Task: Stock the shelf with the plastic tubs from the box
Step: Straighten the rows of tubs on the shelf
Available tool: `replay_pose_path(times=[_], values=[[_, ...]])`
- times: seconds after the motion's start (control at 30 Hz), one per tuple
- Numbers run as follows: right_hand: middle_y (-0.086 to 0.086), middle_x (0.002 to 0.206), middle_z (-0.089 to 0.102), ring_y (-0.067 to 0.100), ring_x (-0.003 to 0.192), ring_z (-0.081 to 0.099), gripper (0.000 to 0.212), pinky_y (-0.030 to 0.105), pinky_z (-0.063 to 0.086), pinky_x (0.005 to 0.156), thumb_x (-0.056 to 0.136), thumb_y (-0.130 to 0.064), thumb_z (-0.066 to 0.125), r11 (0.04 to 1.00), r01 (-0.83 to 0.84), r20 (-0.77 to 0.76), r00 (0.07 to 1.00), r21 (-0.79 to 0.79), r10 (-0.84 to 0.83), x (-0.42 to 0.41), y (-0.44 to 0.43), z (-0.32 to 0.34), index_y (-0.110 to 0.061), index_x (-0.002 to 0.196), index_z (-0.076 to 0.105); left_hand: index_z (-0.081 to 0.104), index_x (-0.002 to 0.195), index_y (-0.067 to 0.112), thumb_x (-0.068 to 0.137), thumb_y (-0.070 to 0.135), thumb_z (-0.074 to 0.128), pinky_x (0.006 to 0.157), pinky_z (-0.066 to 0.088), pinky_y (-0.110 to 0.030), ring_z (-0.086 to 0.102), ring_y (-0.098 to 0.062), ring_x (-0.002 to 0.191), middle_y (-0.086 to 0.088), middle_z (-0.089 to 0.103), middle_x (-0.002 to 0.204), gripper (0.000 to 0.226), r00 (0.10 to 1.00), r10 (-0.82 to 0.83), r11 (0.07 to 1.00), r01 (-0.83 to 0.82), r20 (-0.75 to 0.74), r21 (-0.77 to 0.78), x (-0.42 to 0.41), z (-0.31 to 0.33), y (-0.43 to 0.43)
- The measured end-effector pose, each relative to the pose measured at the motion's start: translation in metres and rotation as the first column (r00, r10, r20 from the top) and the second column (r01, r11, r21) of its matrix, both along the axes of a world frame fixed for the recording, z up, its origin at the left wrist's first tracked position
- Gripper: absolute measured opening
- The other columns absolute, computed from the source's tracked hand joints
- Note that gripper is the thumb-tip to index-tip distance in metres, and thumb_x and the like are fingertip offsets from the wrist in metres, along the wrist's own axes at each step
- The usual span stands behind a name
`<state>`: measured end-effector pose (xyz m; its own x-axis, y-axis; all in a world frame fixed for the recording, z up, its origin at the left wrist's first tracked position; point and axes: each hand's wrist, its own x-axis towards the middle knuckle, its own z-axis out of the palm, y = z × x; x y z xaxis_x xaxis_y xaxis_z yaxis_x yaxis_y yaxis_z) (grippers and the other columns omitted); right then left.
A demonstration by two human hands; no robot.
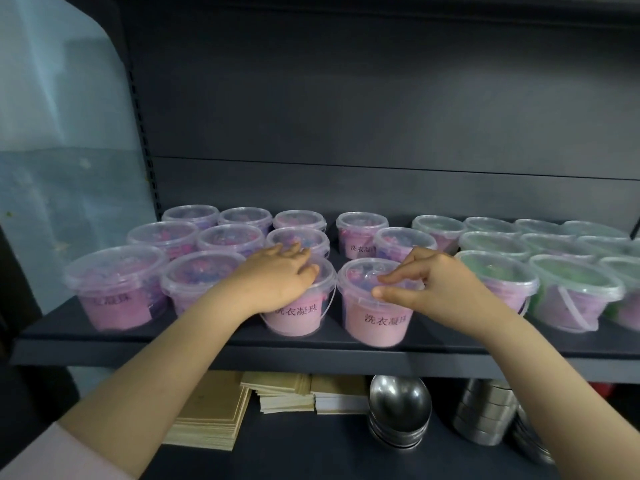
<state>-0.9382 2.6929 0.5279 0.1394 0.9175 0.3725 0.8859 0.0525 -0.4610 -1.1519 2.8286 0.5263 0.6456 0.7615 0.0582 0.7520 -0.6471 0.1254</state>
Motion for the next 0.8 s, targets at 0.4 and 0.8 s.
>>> replay_pose_path(times=[0.4, 0.8], values=[[-0.019, 0.097, 0.059, -0.001, 0.095, 0.056, 0.053, 0.021, 0.039, 0.083, 0.054, -0.077, 0.062, 0.999, 0.027, -0.058, 0.998, -0.038, -0.029, -0.004, 0.002, 0.002, -0.041, 0.092, 0.073, 0.015, 0.153, 0.027, 0.097, 0.059, 0.010, 0.120, 0.005, -0.043, 0.001, -0.019, 0.148, 0.002, 0.003, 0.161, 0.064, 0.999, -0.027, 0.999, 0.027, 0.017, -0.022, -0.002, 0.003, -0.001], [-0.005, 0.129, 0.061, 0.015, 0.120, 0.054, 0.060, 0.034, 0.040, 0.104, 0.087, -0.064, 0.038, 0.977, 0.160, -0.068, 0.983, -0.144, -0.171, 0.036, 0.034, 0.030, -0.025, 0.124, 0.064, 0.023, 0.151, 0.028, 0.102, 0.046, 0.016, 0.118, -0.004, -0.037, -0.012, -0.015, 0.147, 0.006, 0.002, 0.161, 0.052, 0.958, -0.127, 0.989, 0.142, 0.256, -0.042, 0.000, 0.023, -0.003]])
